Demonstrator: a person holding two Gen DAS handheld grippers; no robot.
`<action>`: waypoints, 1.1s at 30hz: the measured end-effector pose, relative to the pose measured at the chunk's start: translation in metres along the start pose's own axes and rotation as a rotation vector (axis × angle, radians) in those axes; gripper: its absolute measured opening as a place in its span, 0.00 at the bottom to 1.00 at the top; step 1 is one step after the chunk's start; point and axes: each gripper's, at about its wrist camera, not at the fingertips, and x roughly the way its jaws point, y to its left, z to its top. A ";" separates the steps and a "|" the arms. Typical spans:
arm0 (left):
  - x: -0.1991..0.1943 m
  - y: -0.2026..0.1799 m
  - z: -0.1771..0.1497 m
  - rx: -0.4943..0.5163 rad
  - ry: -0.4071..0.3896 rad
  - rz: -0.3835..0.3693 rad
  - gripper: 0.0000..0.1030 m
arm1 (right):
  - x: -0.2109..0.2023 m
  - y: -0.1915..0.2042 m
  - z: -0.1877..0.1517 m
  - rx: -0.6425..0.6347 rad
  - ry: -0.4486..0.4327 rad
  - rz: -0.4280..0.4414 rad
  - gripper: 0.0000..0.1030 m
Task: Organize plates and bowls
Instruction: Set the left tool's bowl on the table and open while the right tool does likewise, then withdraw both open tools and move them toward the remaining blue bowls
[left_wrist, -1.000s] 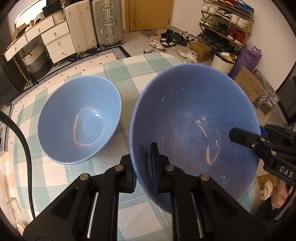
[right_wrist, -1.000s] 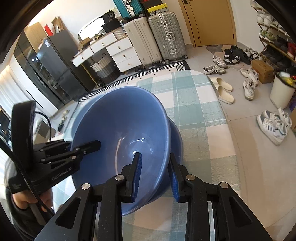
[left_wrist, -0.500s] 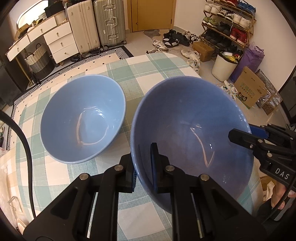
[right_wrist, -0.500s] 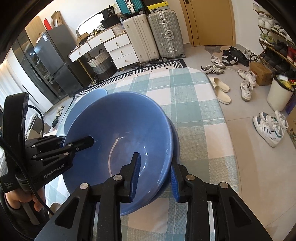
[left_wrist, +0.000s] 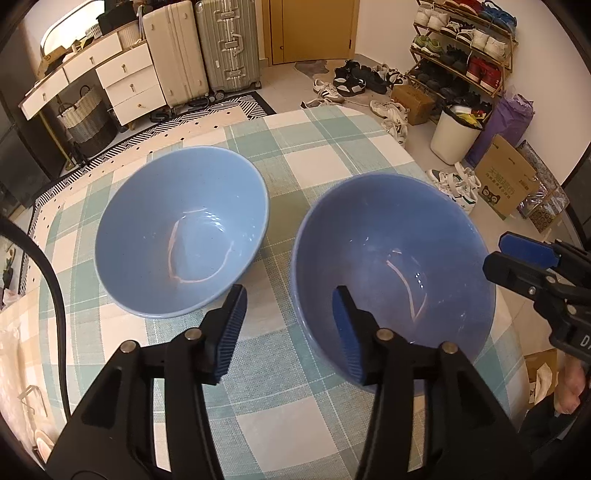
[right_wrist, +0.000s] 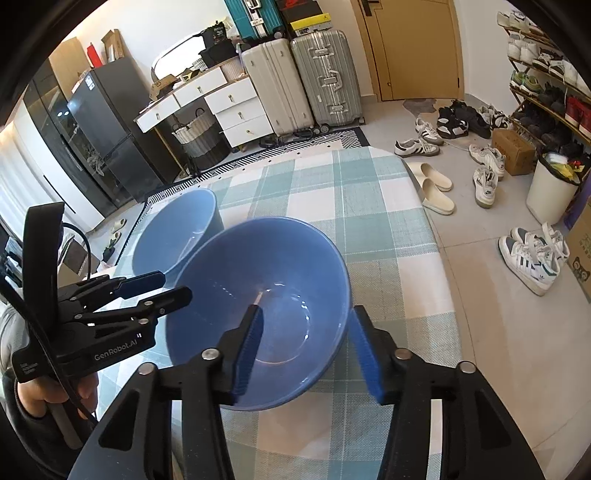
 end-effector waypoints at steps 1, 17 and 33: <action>-0.001 0.002 0.000 -0.006 -0.005 -0.006 0.53 | 0.000 0.002 0.000 -0.004 0.001 0.010 0.53; -0.028 0.041 -0.008 -0.071 -0.064 -0.002 0.77 | -0.002 0.037 0.013 -0.046 -0.020 0.083 0.86; -0.040 0.093 -0.012 -0.133 -0.085 0.026 0.98 | 0.016 0.072 0.035 -0.094 -0.008 0.116 0.86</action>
